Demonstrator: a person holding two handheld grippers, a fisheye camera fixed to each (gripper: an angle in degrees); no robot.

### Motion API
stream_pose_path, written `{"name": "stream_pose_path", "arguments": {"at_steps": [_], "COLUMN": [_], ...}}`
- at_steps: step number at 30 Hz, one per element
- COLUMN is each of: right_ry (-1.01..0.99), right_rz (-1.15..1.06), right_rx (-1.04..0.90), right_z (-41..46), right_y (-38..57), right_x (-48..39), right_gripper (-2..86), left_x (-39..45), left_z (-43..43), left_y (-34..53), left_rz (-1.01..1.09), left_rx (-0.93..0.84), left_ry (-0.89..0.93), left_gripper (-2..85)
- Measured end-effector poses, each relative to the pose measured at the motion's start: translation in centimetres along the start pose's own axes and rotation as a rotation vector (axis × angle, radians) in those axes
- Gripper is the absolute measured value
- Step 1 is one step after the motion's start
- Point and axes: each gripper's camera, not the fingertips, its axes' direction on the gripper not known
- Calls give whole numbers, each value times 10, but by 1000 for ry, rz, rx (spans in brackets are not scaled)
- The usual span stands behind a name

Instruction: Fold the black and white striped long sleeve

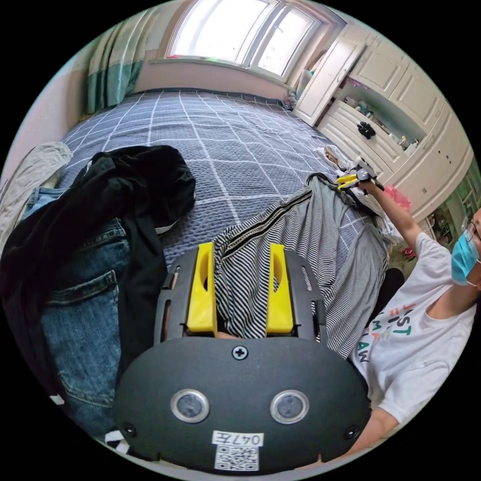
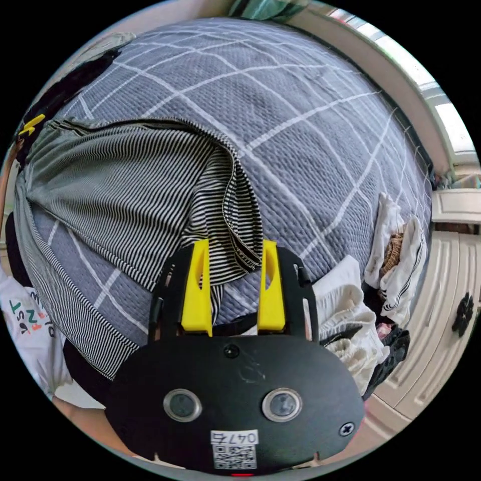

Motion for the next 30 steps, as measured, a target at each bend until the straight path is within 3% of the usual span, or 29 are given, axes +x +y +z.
{"name": "stream_pose_path", "arguments": {"at_steps": [4, 6, 9, 13, 15, 17, 20, 26, 30], "right_ry": [-24, 67, 302, 340, 419, 521, 580, 527, 381], "right_rz": [-59, -55, 43, 151, 225, 316, 234, -65, -115], "right_rx": [-75, -154, -198, -242, -83, 259, 576, 671, 709], "right_z": [11, 9, -7, -3, -20, -60, -95, -110, -107], "right_y": [-14, -20, -27, -26, -15, 12, 48, 108, 144], "right_x": [-14, -17, -6, 6, -1, -27, -88, -220, -269], "right_gripper": [11, 5, 11, 42, 46, 38, 21, 0, -2], "left_x": [-16, -19, -18, -15, -10, -9, -16, -22, 1], "left_z": [13, 11, -9, -18, -22, -18, 9, 15, 14], "left_y": [-7, -10, -12, -20, -27, -37, -54, -72, -76], "left_rz": [15, 35, 43, 55, 92, 105, 78, 37, 179], "left_rx": [-40, -8, 71, -39, -64, -98, -331, -440, -489], "left_ry": [116, 173, 124, -15, -40, -41, -148, -187, -250], "left_gripper": [163, 172, 171, 147, 124, 114, 110, 86, 24]}}
